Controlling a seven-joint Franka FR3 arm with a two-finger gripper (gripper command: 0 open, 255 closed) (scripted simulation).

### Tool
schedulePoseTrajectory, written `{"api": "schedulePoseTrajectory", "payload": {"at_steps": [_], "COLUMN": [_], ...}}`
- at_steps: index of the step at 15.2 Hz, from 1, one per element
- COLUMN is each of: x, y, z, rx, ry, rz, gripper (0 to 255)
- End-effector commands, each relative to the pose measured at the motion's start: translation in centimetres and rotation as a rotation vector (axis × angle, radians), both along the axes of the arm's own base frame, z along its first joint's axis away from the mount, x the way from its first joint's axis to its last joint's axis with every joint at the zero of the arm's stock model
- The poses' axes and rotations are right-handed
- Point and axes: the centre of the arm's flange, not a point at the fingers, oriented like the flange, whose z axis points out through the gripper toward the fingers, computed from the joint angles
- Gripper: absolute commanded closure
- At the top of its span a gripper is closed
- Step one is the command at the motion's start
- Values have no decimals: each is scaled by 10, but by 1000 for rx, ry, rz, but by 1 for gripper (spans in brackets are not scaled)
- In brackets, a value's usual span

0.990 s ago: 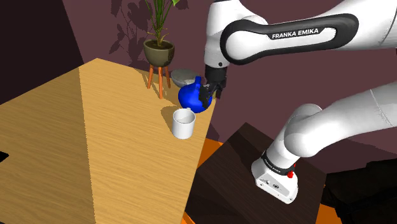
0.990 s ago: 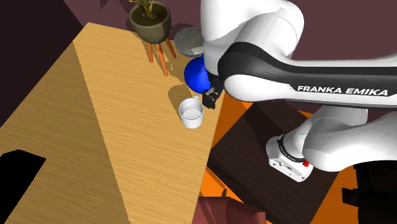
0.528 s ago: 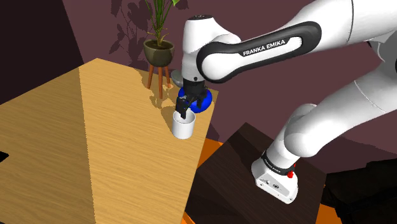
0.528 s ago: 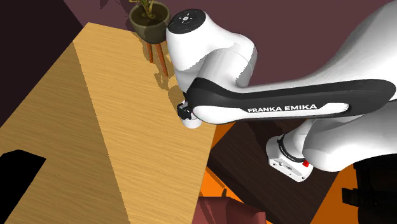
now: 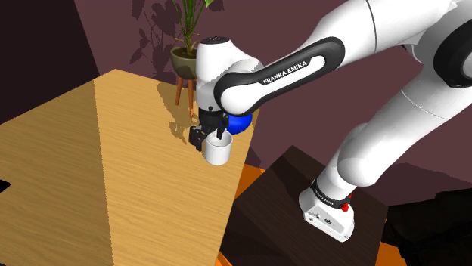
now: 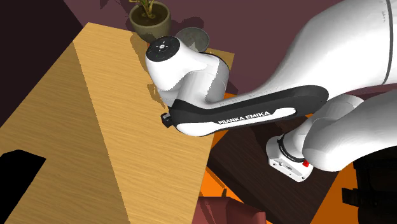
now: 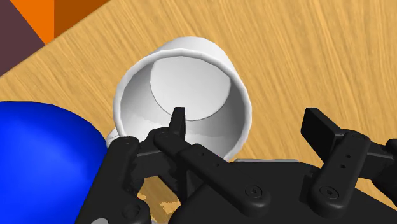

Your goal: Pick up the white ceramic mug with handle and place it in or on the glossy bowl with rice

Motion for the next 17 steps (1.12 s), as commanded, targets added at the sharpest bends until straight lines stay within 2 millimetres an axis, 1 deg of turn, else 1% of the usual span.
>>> {"api": "schedulePoseTrajectory", "payload": {"at_steps": [1, 4, 12, 13, 17], "x": [0, 0, 0, 0, 0], "y": [1, 1, 1, 1, 1], "z": [-11, -24, -24, -24, -24], "rx": [1, 1, 1, 1, 1], "ry": [-1, -1, -1, -1, -1], "rz": [0, 0, 0, 0, 0], "gripper": [0, 0, 0, 255, 255]}}
